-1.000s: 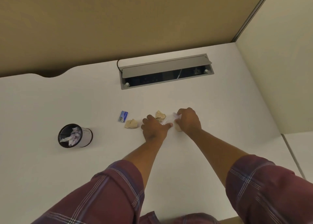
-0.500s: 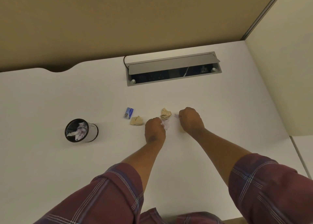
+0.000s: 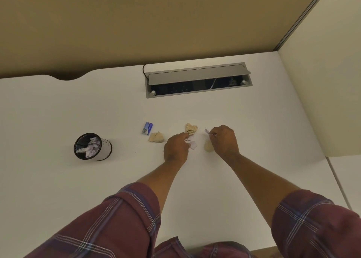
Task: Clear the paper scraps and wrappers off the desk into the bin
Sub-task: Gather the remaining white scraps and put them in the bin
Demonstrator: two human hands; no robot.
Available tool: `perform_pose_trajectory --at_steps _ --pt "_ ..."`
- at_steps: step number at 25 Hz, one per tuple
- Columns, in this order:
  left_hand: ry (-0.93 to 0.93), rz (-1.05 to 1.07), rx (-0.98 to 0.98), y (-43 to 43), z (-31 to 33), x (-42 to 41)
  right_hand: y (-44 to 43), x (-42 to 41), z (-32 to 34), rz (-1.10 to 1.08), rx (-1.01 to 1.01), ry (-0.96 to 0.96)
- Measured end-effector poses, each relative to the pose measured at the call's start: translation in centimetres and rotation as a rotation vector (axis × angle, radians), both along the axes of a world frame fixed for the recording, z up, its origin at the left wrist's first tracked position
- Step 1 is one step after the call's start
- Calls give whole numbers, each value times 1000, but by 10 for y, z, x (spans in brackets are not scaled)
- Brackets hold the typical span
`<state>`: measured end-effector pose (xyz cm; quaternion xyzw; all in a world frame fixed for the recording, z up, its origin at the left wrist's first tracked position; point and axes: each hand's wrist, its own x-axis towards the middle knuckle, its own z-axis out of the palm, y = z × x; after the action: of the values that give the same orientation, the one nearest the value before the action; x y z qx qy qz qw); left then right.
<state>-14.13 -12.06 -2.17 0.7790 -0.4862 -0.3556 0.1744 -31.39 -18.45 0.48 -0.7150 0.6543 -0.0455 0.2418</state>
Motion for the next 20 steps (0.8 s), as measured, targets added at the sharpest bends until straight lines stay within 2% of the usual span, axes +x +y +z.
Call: perform_pose_trajectory --at_steps 11,14,20 --pt "-348 -252 37 -6 -5 -8 10 -8 -5 -43 51 -51" --pt "-288 -204 19 2 -5 -5 12 -6 -3 -27 38 -73" --pt "32 53 -89 43 -3 19 25 12 6 37 44 -108"
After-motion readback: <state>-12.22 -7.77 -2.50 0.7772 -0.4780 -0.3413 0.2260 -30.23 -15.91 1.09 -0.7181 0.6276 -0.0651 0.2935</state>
